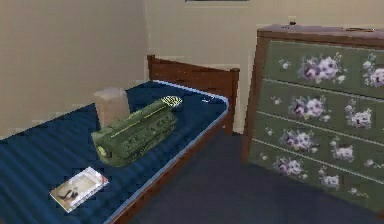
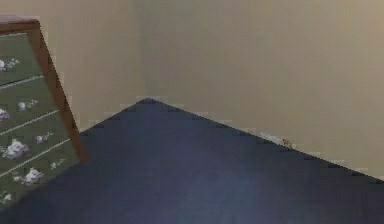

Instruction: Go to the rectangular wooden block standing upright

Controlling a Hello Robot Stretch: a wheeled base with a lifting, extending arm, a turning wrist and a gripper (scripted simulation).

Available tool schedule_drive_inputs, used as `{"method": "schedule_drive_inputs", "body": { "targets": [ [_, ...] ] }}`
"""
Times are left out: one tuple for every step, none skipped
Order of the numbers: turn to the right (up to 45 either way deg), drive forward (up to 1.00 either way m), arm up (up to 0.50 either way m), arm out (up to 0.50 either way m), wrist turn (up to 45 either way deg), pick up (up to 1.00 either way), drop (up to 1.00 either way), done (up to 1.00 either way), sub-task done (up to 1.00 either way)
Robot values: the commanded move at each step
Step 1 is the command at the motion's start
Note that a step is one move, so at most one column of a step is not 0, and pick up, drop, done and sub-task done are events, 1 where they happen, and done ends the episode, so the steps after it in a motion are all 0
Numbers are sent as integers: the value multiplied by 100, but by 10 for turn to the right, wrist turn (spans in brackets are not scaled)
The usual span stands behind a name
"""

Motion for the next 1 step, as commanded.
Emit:
{"method": "schedule_drive_inputs", "body": {
  "targets": [
    [0,30,0,0,0,0,0,0,0]
  ]
}}
